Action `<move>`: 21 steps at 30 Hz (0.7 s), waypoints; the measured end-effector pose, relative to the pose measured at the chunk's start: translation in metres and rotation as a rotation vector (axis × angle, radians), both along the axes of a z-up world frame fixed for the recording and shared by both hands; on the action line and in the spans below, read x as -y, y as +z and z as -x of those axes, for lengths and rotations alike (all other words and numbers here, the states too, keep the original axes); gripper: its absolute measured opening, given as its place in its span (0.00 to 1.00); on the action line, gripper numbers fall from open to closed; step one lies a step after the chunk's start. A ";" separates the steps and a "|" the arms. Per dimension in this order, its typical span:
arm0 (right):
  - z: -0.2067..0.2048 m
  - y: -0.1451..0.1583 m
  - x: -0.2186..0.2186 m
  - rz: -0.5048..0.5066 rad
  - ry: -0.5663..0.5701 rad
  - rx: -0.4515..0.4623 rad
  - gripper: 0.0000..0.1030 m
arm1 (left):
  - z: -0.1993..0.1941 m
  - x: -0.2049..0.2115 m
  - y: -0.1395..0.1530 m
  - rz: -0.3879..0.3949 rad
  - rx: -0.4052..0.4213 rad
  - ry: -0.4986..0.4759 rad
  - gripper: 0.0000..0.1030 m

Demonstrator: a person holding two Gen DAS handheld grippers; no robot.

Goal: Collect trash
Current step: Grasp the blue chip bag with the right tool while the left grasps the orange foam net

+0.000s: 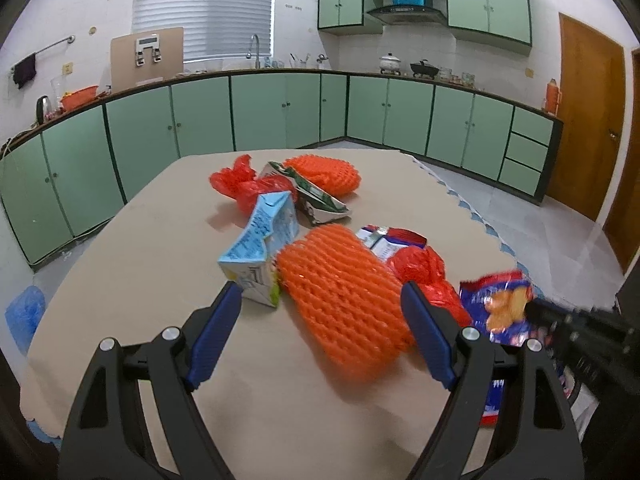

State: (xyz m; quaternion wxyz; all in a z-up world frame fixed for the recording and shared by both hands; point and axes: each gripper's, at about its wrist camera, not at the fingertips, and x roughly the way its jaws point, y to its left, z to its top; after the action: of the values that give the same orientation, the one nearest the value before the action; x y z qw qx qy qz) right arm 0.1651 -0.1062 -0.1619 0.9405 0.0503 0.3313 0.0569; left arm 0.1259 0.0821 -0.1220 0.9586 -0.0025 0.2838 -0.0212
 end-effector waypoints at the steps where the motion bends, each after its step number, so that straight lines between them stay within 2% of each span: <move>1: -0.001 0.003 0.003 -0.002 -0.005 0.007 0.03 | -0.001 0.002 -0.001 0.000 -0.003 -0.003 0.77; 7: -0.008 0.012 0.014 -0.014 -0.025 0.030 0.03 | -0.007 0.021 -0.006 -0.009 -0.020 -0.027 0.77; 11: -0.009 0.016 0.012 -0.010 -0.017 0.042 0.03 | -0.016 0.032 -0.013 -0.051 -0.049 -0.012 0.77; 13: -0.008 0.017 0.010 0.002 -0.009 0.051 0.03 | -0.021 0.032 -0.018 -0.054 -0.069 0.006 0.67; 15: -0.007 0.018 0.010 0.010 -0.002 0.056 0.03 | -0.025 0.028 -0.021 -0.026 -0.102 0.007 0.47; 16: -0.007 0.019 0.009 0.010 0.001 0.058 0.03 | -0.026 0.027 -0.022 -0.018 -0.112 0.011 0.41; 18: -0.006 0.020 0.009 0.000 0.006 0.062 0.03 | -0.026 0.021 -0.023 0.012 -0.125 0.009 0.22; 21: -0.005 0.025 0.008 -0.008 0.015 0.073 0.03 | -0.023 0.014 -0.019 0.040 -0.110 0.020 0.11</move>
State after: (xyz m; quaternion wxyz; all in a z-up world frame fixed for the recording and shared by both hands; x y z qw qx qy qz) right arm 0.1698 -0.1144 -0.1374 0.9512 0.0495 0.2970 0.0671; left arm 0.1488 0.0678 -0.1411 0.9414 -0.0259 0.3357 -0.0173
